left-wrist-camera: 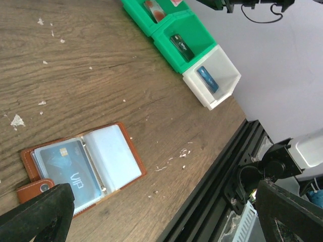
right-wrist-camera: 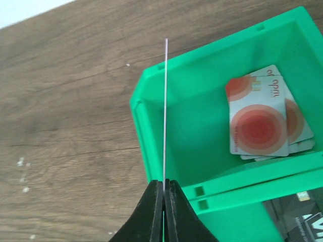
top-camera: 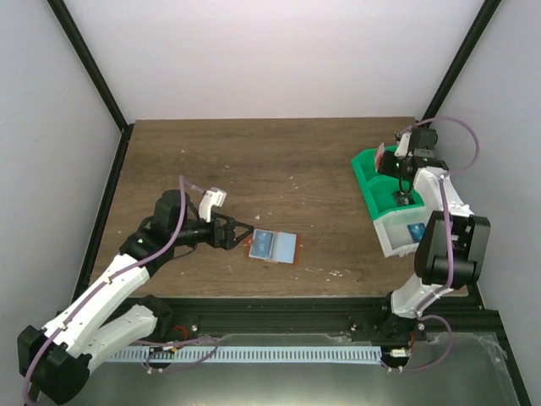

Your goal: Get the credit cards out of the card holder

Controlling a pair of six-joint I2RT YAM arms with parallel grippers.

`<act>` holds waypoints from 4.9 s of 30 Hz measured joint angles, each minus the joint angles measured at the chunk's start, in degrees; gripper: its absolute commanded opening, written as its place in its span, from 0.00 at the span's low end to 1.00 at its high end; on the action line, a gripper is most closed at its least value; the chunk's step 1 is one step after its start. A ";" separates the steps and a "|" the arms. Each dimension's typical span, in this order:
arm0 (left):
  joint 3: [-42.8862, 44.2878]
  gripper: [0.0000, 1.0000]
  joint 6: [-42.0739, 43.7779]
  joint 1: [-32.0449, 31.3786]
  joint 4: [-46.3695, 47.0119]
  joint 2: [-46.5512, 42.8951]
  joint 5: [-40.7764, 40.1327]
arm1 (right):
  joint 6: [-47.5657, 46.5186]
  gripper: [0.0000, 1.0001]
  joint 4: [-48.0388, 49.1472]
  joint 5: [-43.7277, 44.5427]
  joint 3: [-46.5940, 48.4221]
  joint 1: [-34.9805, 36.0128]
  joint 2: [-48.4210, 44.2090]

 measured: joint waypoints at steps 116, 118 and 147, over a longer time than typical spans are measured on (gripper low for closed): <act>-14.82 0.40 -26.86 -4.83 40.89 31.17 2.54 | 39.36 0.24 28.79 0.50 -35.34 56.15 -4.33; -15.04 0.40 -27.69 -4.46 43.63 33.90 3.21 | 39.34 0.22 29.24 0.74 -35.17 56.15 -3.32; -16.35 0.36 -25.68 -1.57 47.39 41.40 2.56 | 39.45 0.07 35.26 1.05 -36.50 56.19 -0.37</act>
